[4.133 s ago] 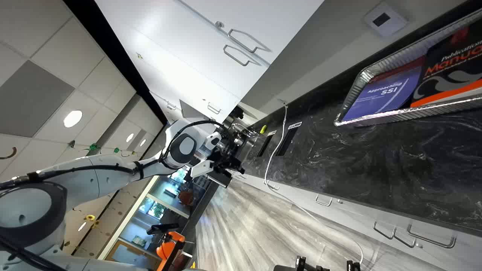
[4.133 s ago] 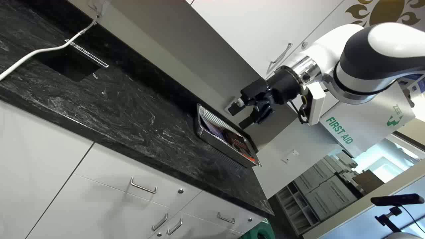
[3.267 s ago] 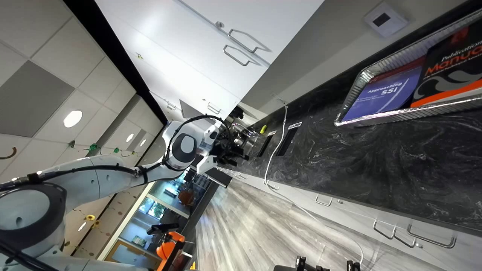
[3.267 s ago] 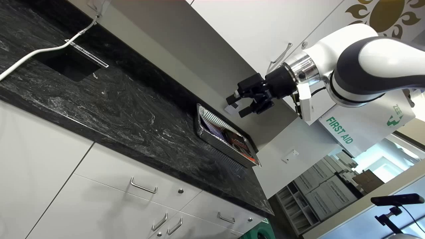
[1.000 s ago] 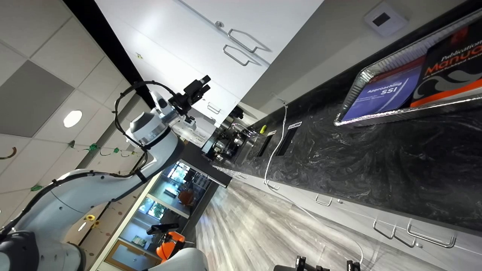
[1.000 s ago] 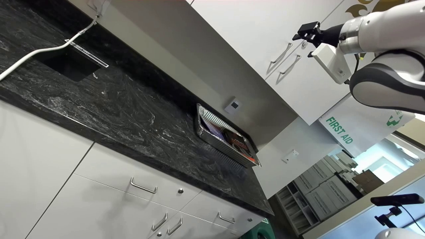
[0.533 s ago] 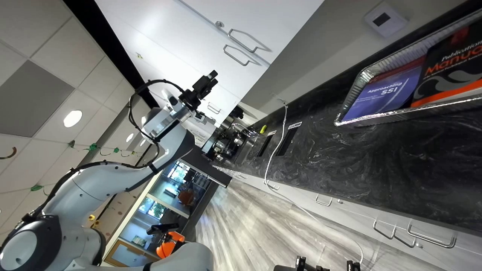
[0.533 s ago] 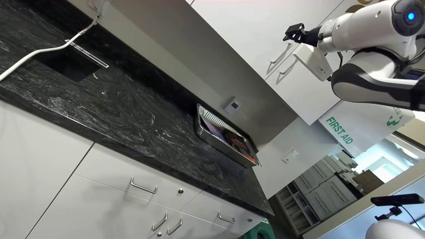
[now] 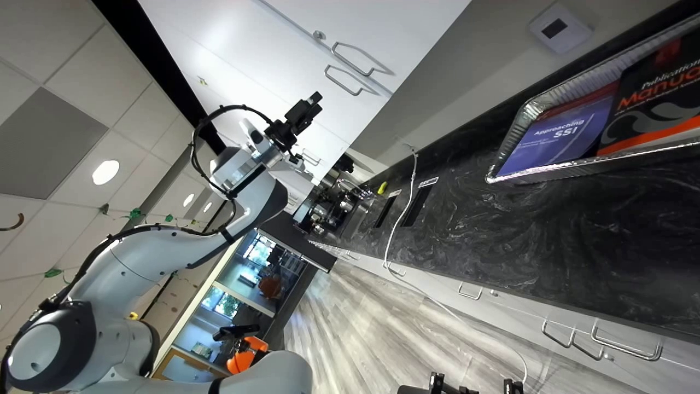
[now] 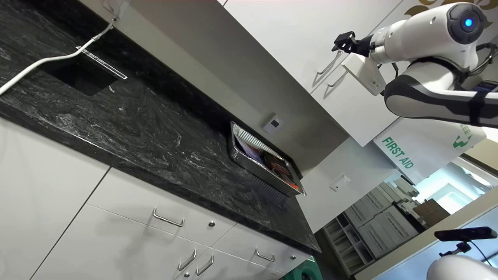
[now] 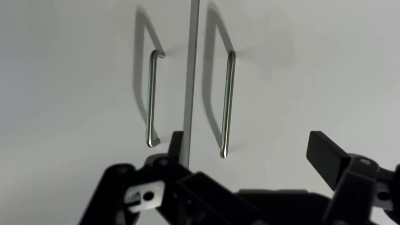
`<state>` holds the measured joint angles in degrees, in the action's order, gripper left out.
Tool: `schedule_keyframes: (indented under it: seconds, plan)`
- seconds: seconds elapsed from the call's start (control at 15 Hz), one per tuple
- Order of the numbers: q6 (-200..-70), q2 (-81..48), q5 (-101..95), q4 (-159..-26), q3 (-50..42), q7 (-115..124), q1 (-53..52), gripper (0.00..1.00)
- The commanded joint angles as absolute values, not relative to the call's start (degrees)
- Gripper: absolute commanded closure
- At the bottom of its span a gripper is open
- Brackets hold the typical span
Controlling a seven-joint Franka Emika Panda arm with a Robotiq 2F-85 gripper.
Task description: Open the left cabinet door
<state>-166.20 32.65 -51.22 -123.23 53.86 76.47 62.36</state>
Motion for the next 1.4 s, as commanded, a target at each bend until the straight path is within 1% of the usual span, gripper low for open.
schedule_keyframes:
  seconds: [0.0,0.4,0.8,0.87,1.33]
  plan:
    - [-168.41,29.59,-51.19,-121.95,52.59,74.30,61.66,0.00]
    - [-171.10,27.25,-50.89,-121.75,49.45,72.72,60.62,0.00]
    - [-171.78,24.56,-50.82,-121.34,48.30,70.75,59.75,0.00]
    - [-168.82,23.73,-49.97,-119.24,51.40,71.94,59.70,0.00]
    - [-163.95,24.38,-52.72,-113.15,61.72,74.61,67.43,0.00]
